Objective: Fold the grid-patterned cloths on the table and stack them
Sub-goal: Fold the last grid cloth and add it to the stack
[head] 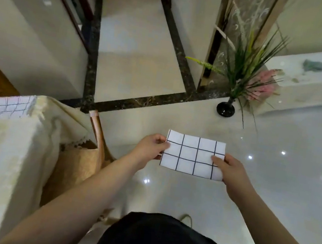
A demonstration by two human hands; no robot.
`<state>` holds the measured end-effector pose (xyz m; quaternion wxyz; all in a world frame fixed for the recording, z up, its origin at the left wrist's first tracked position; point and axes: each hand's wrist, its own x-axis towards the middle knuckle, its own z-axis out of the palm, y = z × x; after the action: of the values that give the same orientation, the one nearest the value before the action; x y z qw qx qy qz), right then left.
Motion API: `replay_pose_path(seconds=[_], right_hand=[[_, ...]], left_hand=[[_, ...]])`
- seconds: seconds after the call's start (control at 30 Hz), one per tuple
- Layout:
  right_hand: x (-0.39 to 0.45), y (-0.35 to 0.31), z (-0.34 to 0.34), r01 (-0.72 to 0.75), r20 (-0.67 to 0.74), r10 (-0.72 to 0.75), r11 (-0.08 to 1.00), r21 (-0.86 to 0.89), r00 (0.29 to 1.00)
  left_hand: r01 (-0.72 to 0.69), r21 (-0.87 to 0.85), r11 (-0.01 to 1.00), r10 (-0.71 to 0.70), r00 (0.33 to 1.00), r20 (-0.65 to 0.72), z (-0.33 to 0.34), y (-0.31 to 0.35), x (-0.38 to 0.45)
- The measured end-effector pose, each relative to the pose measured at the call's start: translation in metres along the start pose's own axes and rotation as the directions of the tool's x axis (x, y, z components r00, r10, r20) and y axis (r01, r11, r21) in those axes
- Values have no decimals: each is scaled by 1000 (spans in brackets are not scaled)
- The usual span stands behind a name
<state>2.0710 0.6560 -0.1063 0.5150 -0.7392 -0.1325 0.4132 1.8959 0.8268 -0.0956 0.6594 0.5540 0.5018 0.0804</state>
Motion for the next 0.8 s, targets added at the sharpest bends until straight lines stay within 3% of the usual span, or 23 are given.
replay_pose_path(seconds=[0.27, 0.53, 0.8], right_hand=[[106, -81, 57, 55, 210, -33, 994, -99, 977], [213, -154, 182, 112, 347, -37, 973, -200, 937], [283, -225, 311, 204, 451, -17, 906, -370, 892]], left_hand=[[-5, -106, 994, -17, 978, -206, -54, 38, 59], [-102, -211, 972, 20, 933, -358, -163, 73, 135], [-163, -382, 910, -55, 864, -501, -261, 95, 172]])
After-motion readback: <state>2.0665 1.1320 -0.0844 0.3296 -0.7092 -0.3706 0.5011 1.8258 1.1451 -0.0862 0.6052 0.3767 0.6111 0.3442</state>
